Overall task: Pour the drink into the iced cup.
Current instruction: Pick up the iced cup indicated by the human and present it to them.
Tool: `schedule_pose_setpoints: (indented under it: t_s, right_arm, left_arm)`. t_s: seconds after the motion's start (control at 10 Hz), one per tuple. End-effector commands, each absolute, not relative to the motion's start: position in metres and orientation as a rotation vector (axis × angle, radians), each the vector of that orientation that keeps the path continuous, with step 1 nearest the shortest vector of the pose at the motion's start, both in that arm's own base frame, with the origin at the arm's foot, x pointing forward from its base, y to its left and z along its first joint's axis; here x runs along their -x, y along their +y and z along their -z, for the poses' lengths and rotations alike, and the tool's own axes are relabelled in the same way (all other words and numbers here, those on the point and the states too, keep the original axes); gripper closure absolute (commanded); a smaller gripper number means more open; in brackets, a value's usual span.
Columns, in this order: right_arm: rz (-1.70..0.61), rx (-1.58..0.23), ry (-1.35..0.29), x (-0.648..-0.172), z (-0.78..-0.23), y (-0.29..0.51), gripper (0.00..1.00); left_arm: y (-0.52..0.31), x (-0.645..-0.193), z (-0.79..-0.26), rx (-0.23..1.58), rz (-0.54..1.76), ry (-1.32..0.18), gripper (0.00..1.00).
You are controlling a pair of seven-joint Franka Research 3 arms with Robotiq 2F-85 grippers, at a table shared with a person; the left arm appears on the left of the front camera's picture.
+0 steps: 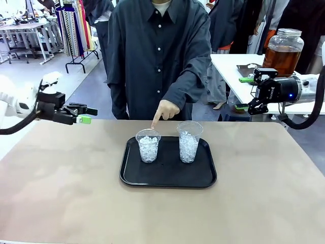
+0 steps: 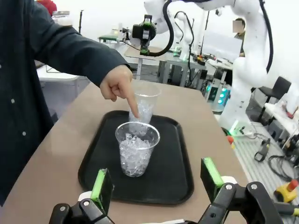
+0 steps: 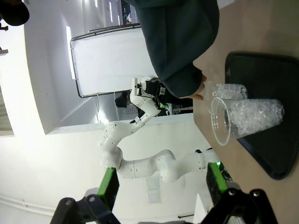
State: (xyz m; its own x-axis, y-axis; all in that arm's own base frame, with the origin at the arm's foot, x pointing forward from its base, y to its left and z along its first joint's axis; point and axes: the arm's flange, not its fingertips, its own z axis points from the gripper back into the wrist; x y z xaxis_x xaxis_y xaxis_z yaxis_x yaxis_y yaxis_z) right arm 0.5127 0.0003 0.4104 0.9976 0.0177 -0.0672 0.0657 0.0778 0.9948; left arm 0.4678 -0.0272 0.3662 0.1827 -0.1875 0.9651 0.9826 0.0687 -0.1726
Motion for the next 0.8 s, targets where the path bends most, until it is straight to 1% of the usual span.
schedule_pose_setpoints:
  t_s: [0.0, 0.1, 0.4, 0.5, 0.7]
  right_arm:
    - [0.036, -1.492, 0.063, -0.513, -0.412, 0.001, 0.0]
    - [0.036, -1.492, 0.063, -0.513, -0.412, 0.001, 0.0]
    - [0.036, -1.492, 0.063, -0.513, -0.412, 0.001, 0.0]
    - [0.036, -1.492, 0.063, -0.513, -0.412, 0.001, 0.0]
    - [0.036, -1.492, 0.063, -0.513, -0.412, 0.001, 0.0]
  left_arm:
    - [-0.032, -0.459, -0.361, 1.067, 1.11, -1.047, 0.0]
    - [-0.027, -0.468, -0.366, 1.109, 1.126, -0.962, 0.0]
    - [-0.027, -0.468, -0.366, 1.109, 1.126, -0.962, 0.0]
    - [-0.027, -0.466, -0.361, 1.092, 1.128, -0.984, 0.0]
    - [-0.035, -0.465, -0.349, 1.033, 1.271, -1.069, 0.0]
